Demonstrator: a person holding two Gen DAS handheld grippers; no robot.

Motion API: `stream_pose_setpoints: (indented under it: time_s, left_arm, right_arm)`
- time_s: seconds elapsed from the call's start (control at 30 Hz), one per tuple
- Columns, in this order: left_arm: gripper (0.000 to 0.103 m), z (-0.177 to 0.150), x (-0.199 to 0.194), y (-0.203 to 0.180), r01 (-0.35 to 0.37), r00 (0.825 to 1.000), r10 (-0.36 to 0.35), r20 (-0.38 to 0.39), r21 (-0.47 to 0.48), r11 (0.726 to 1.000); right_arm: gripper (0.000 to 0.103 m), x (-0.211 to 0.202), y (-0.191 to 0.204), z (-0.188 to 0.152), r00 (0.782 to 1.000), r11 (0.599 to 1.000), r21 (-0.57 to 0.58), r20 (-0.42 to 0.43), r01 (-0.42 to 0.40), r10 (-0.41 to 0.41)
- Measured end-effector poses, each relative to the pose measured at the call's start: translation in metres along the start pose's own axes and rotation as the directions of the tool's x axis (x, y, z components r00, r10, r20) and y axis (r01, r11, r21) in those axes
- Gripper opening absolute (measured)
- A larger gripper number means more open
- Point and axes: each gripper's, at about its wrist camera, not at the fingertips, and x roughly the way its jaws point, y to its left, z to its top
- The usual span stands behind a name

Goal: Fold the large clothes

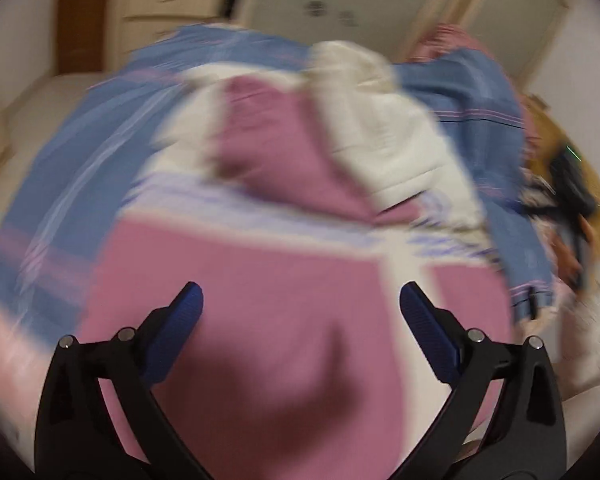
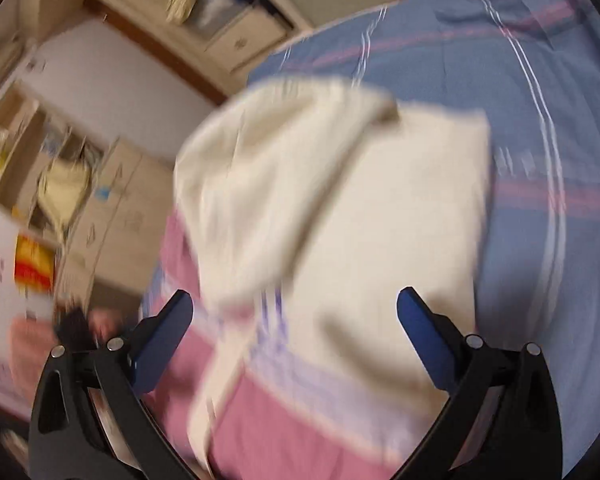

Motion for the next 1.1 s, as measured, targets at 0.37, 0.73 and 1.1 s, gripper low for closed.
stream_pose_setpoints:
  time_s: [0.37,0.73,1.1]
  left_arm:
    - [0.100,-0.117,-0.013,0.137,0.099,0.986,-0.138,-0.089,-0.349,0.932]
    - [0.011,-0.118,-0.004,0.094,0.442,0.889,-0.444,0.114,-0.465,0.767]
    - [0.011,0.019,-0.077,0.050,0.729,0.681,-0.636,0.362,-0.257,0.634]
  right_arm:
    - [0.102,0.017,-0.051,-0.241,1.000,0.972,0.235,-0.015,-0.022,0.026]
    - [0.009,0.012,-0.024,-0.256,0.942,0.891,0.307,0.135,-0.335,0.307]
    - [0.008,-0.105,0.038,-0.113,0.704,0.798,0.008,0.476,-0.602,0.527]
